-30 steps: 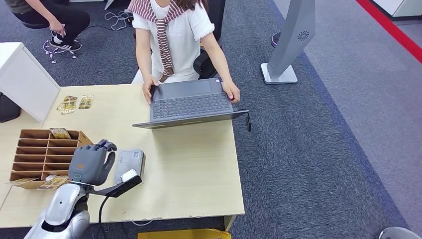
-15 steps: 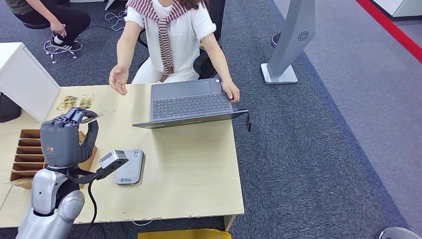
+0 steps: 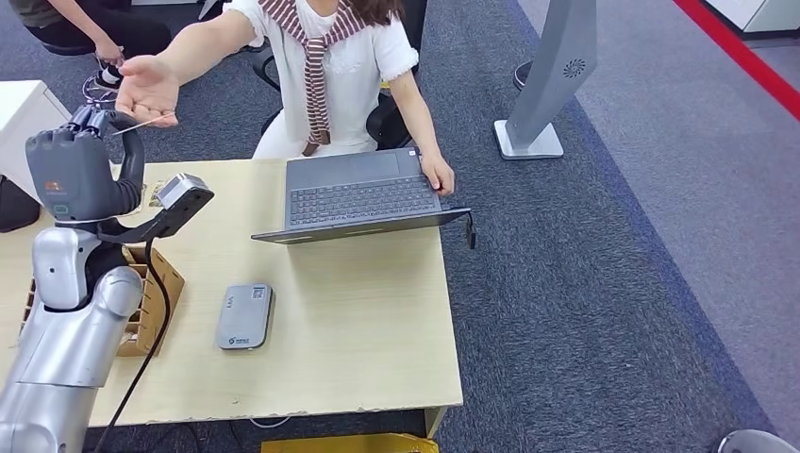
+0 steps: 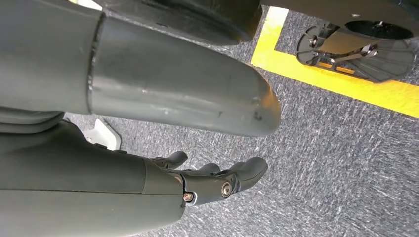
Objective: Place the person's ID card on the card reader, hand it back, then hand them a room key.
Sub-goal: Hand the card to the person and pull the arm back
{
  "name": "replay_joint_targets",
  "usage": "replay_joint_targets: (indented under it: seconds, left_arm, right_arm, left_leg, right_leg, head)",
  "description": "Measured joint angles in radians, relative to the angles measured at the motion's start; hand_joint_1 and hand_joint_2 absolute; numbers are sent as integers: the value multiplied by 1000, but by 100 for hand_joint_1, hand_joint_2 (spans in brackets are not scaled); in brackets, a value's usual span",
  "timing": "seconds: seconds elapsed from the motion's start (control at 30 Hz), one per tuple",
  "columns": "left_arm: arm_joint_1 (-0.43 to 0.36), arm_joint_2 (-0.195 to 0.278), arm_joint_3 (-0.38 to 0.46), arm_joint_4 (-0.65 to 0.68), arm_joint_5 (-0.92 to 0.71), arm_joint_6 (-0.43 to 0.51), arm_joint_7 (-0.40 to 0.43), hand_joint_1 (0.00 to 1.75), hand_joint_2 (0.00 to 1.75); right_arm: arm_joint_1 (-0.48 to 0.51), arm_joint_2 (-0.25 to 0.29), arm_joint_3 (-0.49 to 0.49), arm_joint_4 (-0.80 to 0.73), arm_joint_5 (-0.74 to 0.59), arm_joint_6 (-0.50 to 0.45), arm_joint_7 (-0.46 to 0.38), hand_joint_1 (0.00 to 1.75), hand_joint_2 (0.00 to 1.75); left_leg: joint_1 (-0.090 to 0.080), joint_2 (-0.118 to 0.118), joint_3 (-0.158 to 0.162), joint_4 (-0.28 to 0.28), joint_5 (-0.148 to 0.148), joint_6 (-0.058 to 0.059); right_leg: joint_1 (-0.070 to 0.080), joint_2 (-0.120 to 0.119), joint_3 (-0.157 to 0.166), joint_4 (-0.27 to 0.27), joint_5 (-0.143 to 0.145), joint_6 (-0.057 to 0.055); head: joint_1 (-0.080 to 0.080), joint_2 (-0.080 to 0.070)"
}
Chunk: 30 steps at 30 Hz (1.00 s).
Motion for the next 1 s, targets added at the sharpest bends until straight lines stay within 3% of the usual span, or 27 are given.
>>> replay_joint_targets:
  seconds: [0.17, 0.47, 0.73, 0.87, 1.0]
  left_arm:
    - [-27, -6, 0, 50, -21, -3, 14, 175, 175]
    - [-260, -18, 0, 373, -60, -2, 33, 175, 175]
    - [-302, -20, 0, 507, -56, 10, 30, 175, 175]
    - [-302, -20, 0, 533, -60, 12, 30, 3, 175]
    - [-302, -20, 0, 545, -61, 17, 34, 0, 175]
  right_arm:
    - [-1, 0, 8, 0, 4, 3, 1, 0, 0]
    - [-18, 0, 33, 0, 20, 18, 18, 0, 0]
    - [-19, 0, 36, 0, 20, 18, 19, 0, 0]
    - [-19, 0, 36, 0, 21, 18, 22, 0, 0]
    - [-19, 0, 37, 0, 20, 18, 22, 0, 0]
  left_leg:
    - [0, 0, -1, 0, 0, 0]
    - [0, -1, -1, 0, 2, 0]
    - [0, 0, -2, 0, 4, -1]
    - [0, 0, -3, 0, 4, -1]
    - [0, 0, -3, 0, 4, -1]
  right_leg:
    - [0, 0, -1, 0, 0, 0]
    - [0, -1, -1, 0, 1, 0]
    - [0, 0, -2, 0, 3, -2]
    - [0, 0, -2, 0, 2, -2]
    - [0, 0, -2, 0, 2, -1]
  head:
    - [0, 0]
    - [0, 0]
    - [0, 0]
    - [0, 0]
    - [0, 0]
